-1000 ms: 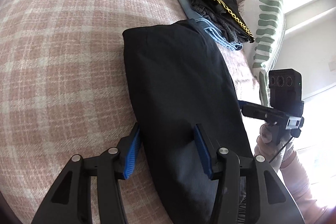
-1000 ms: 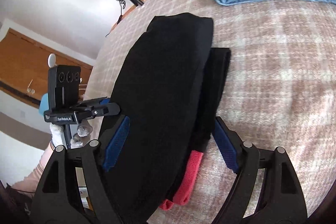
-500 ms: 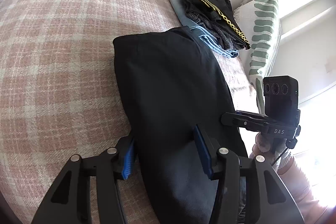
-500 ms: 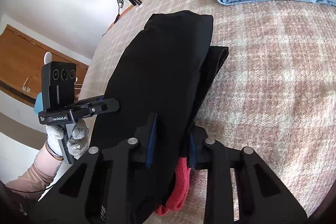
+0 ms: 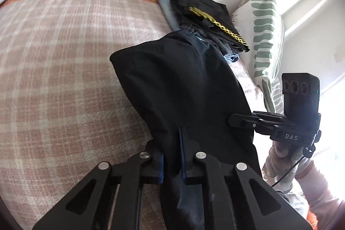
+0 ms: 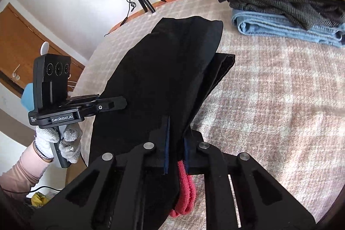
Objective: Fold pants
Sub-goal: 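Close both tools on the folded trouser bundle and lift it, then carry the bundle with both tools onto the stack of folded clothes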
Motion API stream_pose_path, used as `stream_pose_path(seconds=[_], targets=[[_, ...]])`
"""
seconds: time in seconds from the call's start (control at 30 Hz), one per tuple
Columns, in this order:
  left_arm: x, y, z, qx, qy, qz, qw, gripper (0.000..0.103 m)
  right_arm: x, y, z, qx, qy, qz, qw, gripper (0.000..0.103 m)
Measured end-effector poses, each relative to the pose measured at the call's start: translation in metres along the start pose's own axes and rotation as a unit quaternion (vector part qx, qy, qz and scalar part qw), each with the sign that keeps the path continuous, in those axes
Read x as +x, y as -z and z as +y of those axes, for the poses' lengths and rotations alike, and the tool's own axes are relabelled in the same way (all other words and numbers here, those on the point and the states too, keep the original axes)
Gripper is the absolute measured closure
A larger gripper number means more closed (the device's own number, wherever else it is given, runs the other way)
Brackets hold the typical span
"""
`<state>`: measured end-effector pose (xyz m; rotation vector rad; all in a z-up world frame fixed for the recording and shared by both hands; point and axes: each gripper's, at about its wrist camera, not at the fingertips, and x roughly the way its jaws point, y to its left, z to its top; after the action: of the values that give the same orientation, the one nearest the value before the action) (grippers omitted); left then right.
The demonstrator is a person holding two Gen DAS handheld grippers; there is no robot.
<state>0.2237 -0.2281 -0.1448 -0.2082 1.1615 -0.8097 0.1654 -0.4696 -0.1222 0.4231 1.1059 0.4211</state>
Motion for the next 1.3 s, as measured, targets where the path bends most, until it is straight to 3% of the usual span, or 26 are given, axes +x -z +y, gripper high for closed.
stream_pose_path(seconds=[0.37, 0.7, 1.0, 1.3], targets=[[-0.027, -0.029, -0.035, 0.050, -0.001, -0.038, 0.9981, 0.098, -0.050, -0.029, 0.010, -0.010, 0.016, -0.064, 0.998, 0.093], [-0.036, -0.102, -0.092, 0.110, 0.006, -0.073, 0.9912, 0.098, -0.116, -0.088, -0.005, -0.011, 0.045, -0.142, 0.989, 0.093], [-0.007, -0.175, -0.138, 0.145, 0.016, -0.089, 0.9853, 0.098, -0.155, -0.138, -0.044, 0.007, 0.067, -0.186, 0.980, 0.093], [0.036, -0.226, -0.156, 0.160, 0.008, -0.089, 0.9831, 0.098, -0.155, -0.179, -0.085, 0.017, 0.094, -0.194, 0.976, 0.093]])
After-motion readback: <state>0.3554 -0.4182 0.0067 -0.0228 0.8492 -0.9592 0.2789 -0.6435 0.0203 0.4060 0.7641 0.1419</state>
